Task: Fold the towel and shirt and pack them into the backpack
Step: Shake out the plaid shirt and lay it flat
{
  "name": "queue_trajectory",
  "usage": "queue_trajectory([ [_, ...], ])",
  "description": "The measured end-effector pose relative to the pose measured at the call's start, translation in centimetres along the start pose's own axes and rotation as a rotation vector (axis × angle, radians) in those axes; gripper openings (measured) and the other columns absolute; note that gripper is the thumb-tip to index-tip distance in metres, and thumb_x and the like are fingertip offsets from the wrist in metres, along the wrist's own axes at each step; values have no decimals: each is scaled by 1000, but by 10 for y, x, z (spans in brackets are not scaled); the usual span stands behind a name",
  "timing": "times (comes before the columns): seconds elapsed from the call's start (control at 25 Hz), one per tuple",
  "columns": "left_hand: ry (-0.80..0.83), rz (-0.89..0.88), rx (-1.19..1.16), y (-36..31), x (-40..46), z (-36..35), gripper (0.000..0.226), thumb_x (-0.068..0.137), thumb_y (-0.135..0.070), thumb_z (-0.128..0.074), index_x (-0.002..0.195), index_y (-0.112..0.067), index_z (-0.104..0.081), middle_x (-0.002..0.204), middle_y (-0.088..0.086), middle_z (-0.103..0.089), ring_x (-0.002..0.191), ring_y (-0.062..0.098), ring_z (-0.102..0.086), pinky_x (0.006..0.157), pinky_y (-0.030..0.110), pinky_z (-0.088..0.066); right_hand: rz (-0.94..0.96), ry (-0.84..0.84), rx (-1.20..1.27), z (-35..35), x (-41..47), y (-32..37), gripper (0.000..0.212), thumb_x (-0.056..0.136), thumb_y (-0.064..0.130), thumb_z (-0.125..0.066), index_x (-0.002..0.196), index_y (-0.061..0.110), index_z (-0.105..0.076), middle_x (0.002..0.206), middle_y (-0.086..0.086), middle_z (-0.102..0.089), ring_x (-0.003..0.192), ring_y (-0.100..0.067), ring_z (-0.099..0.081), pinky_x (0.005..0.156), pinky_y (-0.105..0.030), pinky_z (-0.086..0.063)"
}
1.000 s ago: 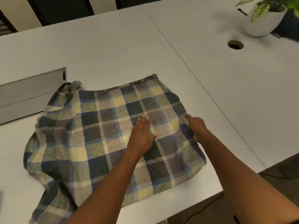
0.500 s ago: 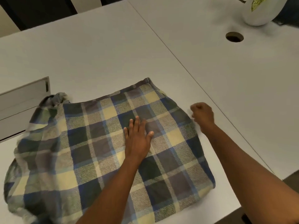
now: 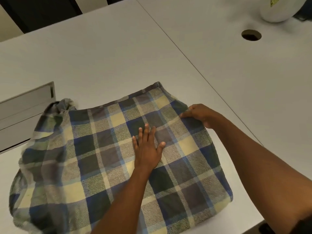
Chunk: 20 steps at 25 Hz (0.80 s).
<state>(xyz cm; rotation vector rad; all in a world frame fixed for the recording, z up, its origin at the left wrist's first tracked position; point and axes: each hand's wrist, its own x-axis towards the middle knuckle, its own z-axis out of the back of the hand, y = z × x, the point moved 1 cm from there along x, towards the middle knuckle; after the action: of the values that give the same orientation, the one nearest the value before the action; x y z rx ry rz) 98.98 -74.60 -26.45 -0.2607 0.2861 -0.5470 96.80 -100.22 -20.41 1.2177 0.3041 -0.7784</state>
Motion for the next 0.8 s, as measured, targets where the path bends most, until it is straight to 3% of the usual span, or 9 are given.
queue_trajectory([
  [0.08, 16, -1, 0, 1, 0, 0, 73, 97, -65, -23, 158, -29, -1, 166, -2, 10, 151, 21, 19, 121, 52, 9, 55, -47, 101, 4, -4, -3, 34, 79, 30, -81, 101, 12, -63, 104, -10, -66, 92, -25, -64, 73, -32, -54],
  [0.2, 31, -6, 2, 2, 1, 0, 74, 97, -65, -24, 158, -29, 0, 166, -1, 12, 150, 22, 20, 121, 53, 8, 140, -323, 243, 11, -9, -13, 37, 86, 32, -75, 113, 12, -62, 108, -6, -63, 92, -21, -60, 69, -25, -51],
  [0.32, 45, -9, 9, 2, 1, 1, 75, 97, -64, -26, 158, -29, 0, 165, -1, 13, 150, 23, 21, 120, 53, 9, 56, -157, 106, 8, -14, -25, 36, 89, 37, -69, 100, 3, -65, 87, -12, -63, 72, -20, -56, 57, -23, -45],
  [0.4, 61, -9, 6, 2, 2, 1, 75, 98, -64, -27, 158, -29, 1, 165, -1, 15, 150, 23, 22, 120, 53, 9, 31, -117, -98, 3, -13, -31, 32, 87, 33, -73, 97, 3, -66, 86, -11, -65, 73, -20, -60, 61, -28, -47],
  [0.48, 68, -20, -15, 3, 2, 2, 74, 98, -63, -28, 158, -29, 0, 165, 0, 14, 150, 23, 21, 120, 52, 10, 73, -408, -281, -2, -16, -29, 16, 88, 15, -69, 102, 9, -66, 103, -9, -66, 93, -25, -64, 73, -30, -47],
  [0.56, 50, -34, -77, 3, 0, 4, 70, 100, -59, -28, 158, -28, -4, 166, 0, 9, 151, 22, 18, 121, 51, 9, 249, -665, -330, -19, -27, -23, 29, 85, 4, -58, 114, 11, -60, 115, -10, -60, 102, -27, -60, 78, -35, -48],
  [0.6, 26, -35, -112, 3, -2, 6, 67, 101, -55, -29, 158, -28, -7, 166, 0, 5, 151, 21, 15, 122, 51, 7, 377, -683, -368, -35, -34, -19, 35, 85, 4, -56, 119, 10, -57, 119, -12, -58, 104, -29, -59, 81, -38, -49],
  [0.68, -39, 2, -127, 10, -10, 9, 60, 103, -49, -29, 157, -27, -13, 166, -1, -1, 152, 20, 10, 122, 52, 3, 559, -543, -494, -78, -46, -14, 44, 86, 11, -57, 130, 8, -53, 128, -14, -56, 111, -31, -56, 90, -42, -50],
  [0.8, -89, 120, 0, 39, -28, 13, 59, 103, -51, -25, 157, -30, -11, 166, -2, 3, 152, 22, 12, 121, 53, 8, 592, -314, -606, -143, -55, -13, 57, 93, 24, -56, 145, 9, -39, 149, -14, -42, 135, -31, -42, 113, -45, -36],
])
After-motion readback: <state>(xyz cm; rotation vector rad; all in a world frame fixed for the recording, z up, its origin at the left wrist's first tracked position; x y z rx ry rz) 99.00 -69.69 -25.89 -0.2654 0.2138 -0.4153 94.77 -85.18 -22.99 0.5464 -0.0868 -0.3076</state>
